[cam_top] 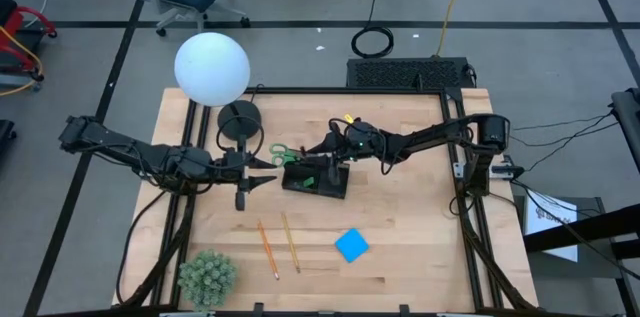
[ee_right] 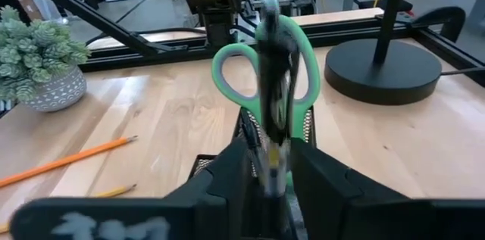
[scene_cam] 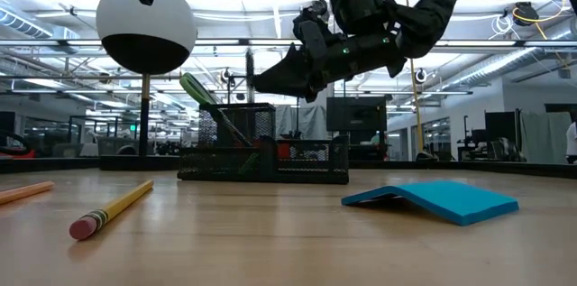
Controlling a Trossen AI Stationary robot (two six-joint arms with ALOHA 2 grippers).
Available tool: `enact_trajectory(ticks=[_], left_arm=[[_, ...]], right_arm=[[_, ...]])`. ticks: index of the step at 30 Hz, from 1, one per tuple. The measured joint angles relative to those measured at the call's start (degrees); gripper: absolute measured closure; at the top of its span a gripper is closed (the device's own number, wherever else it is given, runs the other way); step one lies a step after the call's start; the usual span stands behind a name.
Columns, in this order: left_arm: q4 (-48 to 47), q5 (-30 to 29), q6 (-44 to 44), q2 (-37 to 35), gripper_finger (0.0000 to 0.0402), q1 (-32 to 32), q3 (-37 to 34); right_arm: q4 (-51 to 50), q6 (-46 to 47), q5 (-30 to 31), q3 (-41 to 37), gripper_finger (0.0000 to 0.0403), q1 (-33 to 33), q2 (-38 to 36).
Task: Pick and place office supplies into organizer
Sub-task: Put the black pen into the black desk organizer, then put the orange pencil into the black desk organizer
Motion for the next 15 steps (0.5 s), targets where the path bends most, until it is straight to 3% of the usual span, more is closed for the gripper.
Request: enact_trajectory(ticks=[8, 15], left_arm=[[0.00, -0.02, -0.64, 0.00, 0.0270, 0.00, 0.00], [-0.02, 0.00, -1.30, 0.00, 0.0270, 0.00, 0.00]], right_arm=[[0.04, 0.01, 1.86, 0.00, 0.0255, 0.44, 0.00], [1.12, -0.31, 4.47, -0.04, 0.0237, 0.95, 0.00]])
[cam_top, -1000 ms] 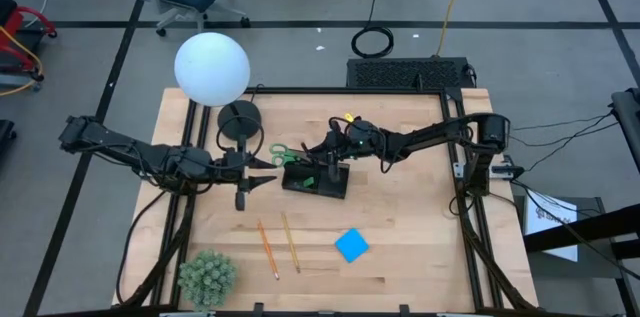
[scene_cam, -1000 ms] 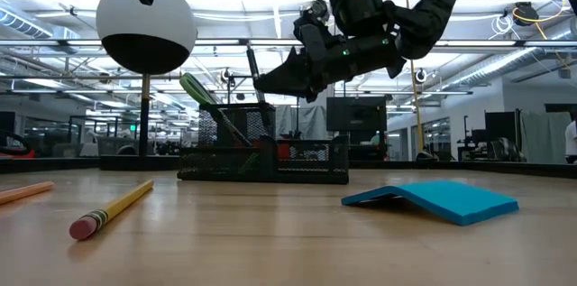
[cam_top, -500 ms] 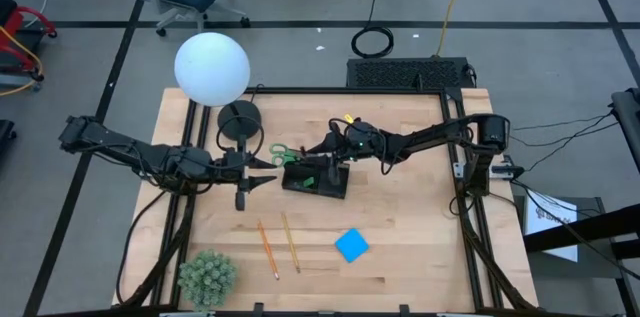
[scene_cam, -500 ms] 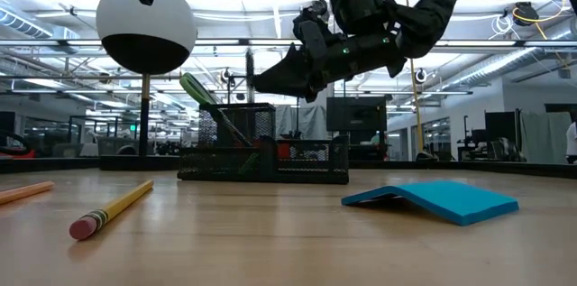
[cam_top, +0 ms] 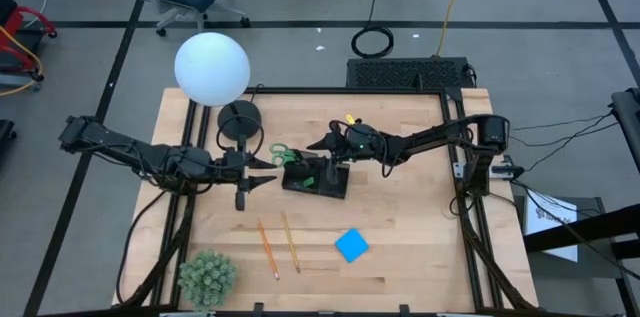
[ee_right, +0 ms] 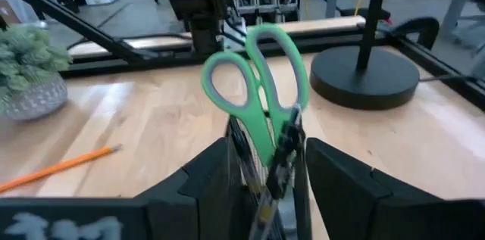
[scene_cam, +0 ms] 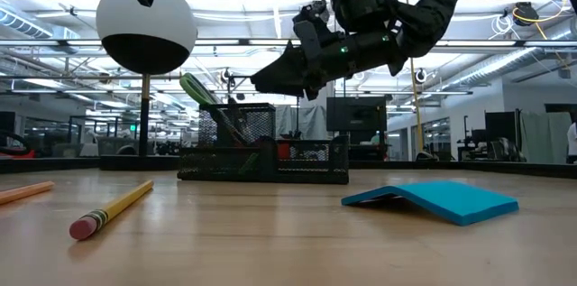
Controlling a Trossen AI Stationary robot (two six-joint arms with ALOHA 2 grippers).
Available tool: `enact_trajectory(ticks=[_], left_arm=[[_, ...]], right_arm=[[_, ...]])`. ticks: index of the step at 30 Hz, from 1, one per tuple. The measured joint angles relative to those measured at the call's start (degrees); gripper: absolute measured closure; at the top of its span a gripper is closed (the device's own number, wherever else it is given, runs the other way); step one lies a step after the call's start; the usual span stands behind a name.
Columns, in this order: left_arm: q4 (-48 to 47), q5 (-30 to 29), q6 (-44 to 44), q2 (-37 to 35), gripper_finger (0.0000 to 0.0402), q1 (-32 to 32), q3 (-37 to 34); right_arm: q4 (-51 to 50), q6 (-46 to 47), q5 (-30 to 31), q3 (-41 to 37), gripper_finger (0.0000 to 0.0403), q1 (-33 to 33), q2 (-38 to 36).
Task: Pick and place office supplies into organizer
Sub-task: Put the orange pencil into the black desk organizer
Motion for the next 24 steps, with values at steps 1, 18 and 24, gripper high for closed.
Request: enact_trajectory(ticks=[1, 18, 24], left_arm=[[-0.02, 0.00, -0.02, 0.00, 0.0270, 0.00, 0.00], [-2.27, 6.57, 1.40, -0.02, 0.0270, 0.01, 0.00], [-5.61, 10.21, 3.50, -0.04, 0.0270, 0.22, 0.00]], right_arm=[[0.49, 0.00, 0.00, 0.00, 0.0237, 0.09, 0.00], [0.92, -2.62, -0.26, -0.02, 0.0242, 2.31, -4.42], [-4.56, -2.64, -0.28, -0.02, 0.0241, 3.85, -8.32]])
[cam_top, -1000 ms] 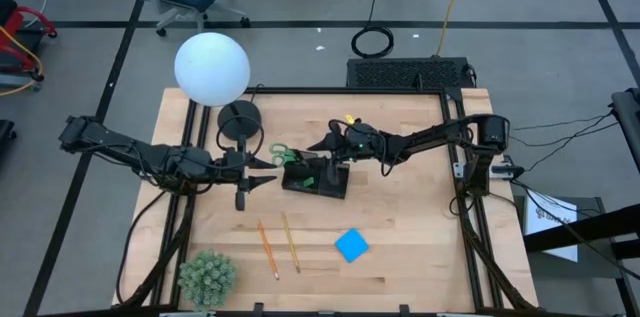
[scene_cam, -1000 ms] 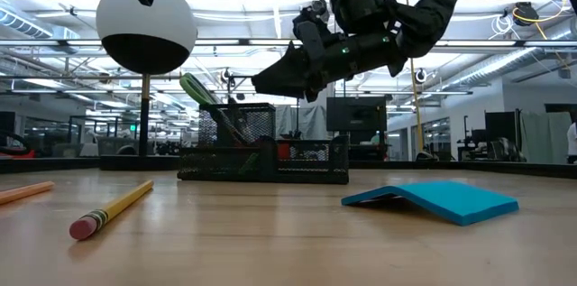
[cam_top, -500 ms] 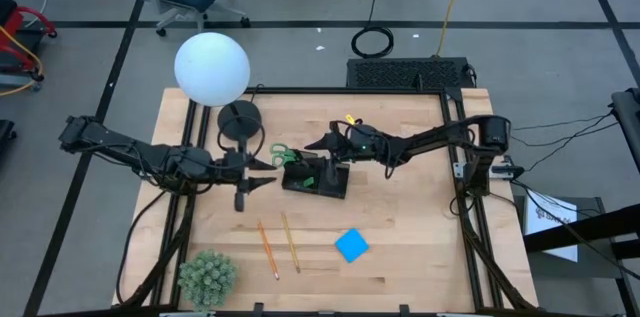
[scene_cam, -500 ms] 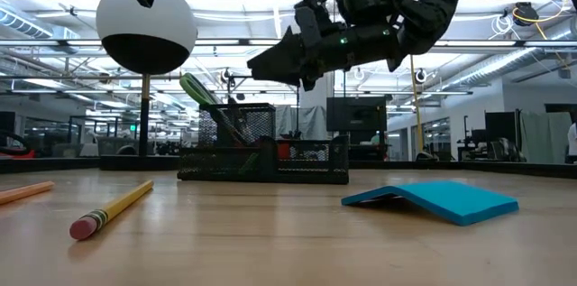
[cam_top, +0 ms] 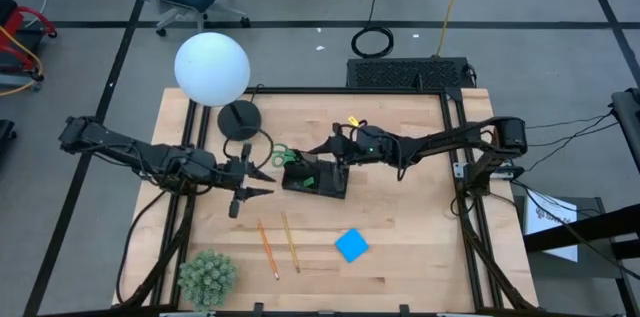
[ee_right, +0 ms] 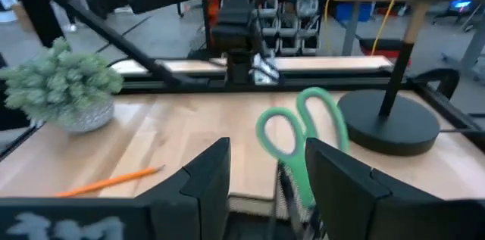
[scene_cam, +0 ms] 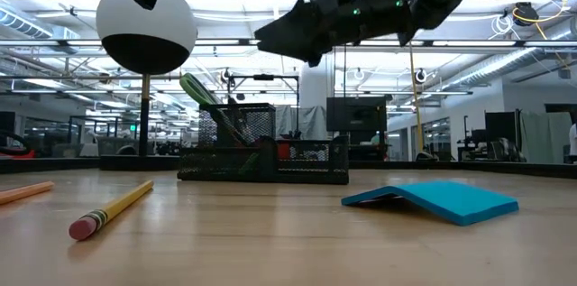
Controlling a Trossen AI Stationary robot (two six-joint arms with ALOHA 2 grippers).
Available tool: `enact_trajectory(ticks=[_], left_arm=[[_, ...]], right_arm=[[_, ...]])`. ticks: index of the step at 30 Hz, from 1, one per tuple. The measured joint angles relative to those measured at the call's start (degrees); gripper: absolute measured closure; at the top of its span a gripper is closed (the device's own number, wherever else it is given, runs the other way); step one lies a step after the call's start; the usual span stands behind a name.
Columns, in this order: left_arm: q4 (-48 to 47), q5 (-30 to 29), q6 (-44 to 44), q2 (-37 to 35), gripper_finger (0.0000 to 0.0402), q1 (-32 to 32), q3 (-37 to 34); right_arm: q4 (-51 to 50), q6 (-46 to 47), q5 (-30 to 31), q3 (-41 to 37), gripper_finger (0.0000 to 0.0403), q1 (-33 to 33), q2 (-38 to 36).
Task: Pick and place office supplies into organizer
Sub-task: Put the orange pencil into the black desk organizer
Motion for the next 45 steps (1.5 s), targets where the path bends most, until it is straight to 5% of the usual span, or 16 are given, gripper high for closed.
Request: enact_trajectory(ticks=[25, 45], left_arm=[[-16.08, 8.96, -1.68, 1.74, 0.0270, -6.30, 0.00], [-33.89, 7.93, 13.25, 29.02, 0.0270, -13.55, 17.99]], right_arm=[[-3.69, 0.04, 0.21, 0.00, 0.0248, 10.58, -2.79], [-7.38, 0.28, 0.50, 0.02, 0.0248, 10.16, -2.78]])
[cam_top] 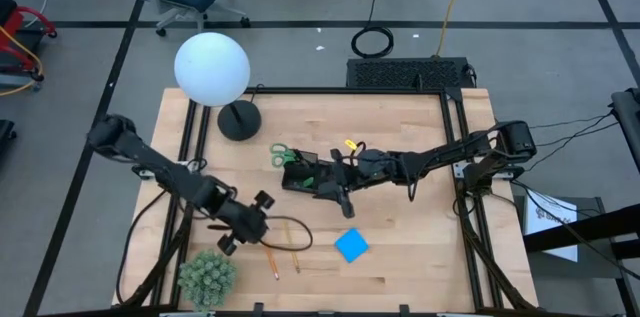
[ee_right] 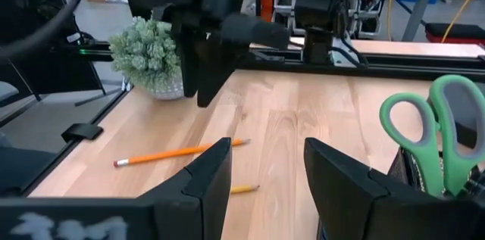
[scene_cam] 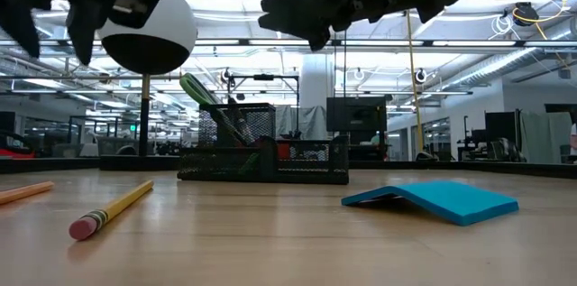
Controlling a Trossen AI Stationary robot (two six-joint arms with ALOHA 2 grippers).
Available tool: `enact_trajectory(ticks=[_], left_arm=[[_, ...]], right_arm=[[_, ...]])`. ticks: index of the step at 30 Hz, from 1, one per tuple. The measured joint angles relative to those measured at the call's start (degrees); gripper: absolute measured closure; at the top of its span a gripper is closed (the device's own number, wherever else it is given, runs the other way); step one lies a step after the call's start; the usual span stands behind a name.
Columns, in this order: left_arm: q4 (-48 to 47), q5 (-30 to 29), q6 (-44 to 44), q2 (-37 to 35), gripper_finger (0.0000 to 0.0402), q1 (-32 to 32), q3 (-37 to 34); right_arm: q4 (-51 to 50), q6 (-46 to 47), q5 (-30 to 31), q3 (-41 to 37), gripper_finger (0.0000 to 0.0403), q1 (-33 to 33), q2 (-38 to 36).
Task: Pick and place office supplies into organizer
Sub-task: Put the orange pencil into the black desk organizer
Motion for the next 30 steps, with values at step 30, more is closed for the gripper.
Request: enact_trajectory(ticks=[30], left_arm=[[-1.96, -0.11, 13.18, 18.74, 0.0270, -4.23, 3.91]], right_arm=[[-2.93, -0.24, 3.02, 0.00, 0.0248, -0.17, 0.04]])
